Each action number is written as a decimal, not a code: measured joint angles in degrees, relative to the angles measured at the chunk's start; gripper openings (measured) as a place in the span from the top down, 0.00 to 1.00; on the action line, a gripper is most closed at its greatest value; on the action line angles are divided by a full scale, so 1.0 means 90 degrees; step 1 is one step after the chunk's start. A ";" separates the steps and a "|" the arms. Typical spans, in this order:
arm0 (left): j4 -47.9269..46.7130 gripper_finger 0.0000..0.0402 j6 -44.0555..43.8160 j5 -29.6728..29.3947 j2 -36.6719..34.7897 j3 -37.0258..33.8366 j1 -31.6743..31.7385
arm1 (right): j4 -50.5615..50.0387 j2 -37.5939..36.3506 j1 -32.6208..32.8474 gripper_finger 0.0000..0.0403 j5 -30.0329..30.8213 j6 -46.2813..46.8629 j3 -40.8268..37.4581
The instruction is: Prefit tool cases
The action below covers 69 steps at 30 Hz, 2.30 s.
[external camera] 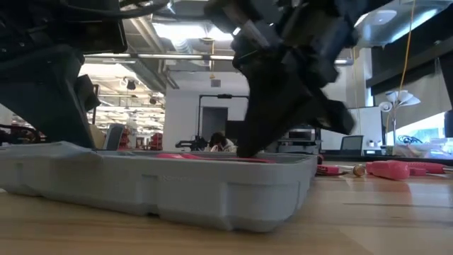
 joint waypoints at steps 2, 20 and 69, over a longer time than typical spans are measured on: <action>0.0004 1.00 0.0000 -0.0001 -0.0003 0.0000 0.0000 | 0.0012 0.0007 -0.0096 1.00 -0.0025 -0.0174 0.0106; -0.0007 1.00 -0.0153 -0.0051 -0.0003 0.0002 0.0012 | -0.0014 0.0046 0.0009 1.00 -0.0240 -0.0378 0.0100; -0.1361 1.00 0.0048 -0.0022 -0.0537 -0.0206 0.1219 | 0.0666 0.0442 0.0011 1.00 -0.0261 -0.0807 0.0096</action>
